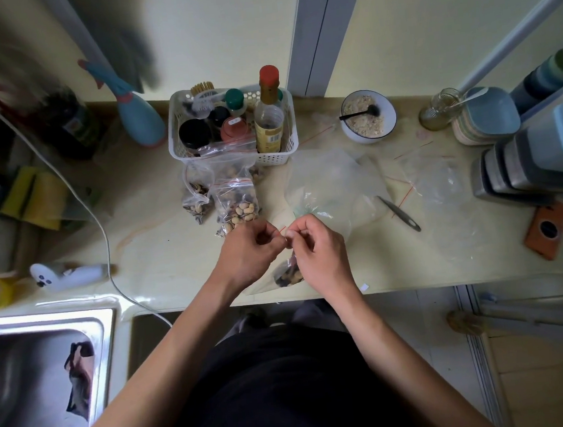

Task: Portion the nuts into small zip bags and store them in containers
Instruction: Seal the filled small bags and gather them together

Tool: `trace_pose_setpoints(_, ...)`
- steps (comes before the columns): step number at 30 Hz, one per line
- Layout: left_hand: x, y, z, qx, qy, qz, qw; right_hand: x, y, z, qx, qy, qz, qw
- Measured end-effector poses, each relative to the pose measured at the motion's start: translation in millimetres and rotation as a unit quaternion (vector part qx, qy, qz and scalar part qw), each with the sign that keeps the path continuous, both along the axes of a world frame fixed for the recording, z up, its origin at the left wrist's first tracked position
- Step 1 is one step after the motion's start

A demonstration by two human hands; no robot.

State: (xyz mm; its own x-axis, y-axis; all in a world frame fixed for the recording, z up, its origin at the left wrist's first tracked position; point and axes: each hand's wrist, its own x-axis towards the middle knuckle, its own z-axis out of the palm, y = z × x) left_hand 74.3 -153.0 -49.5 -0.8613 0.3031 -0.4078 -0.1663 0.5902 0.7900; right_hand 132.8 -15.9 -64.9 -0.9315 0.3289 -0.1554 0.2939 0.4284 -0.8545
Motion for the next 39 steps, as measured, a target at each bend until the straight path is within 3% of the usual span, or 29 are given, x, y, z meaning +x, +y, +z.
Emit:
trace_pose_setpoints(16,3,-13,1,-0.062,-0.003,0.029,0.998,-19,-2,-13,-0.044,-0.075,-0.062,0.994)
trace_pose_setpoints(33,-4,-43,5,-0.1,-0.017,0.069,0.992,-55,-1,-22,-0.035,-0.07,-0.084,0.993)
trace_pose_setpoints(39,-9,-51,2,-0.123,0.021,0.046,0.991,-64,-3,-25,-0.036,-0.078,-0.066,0.994)
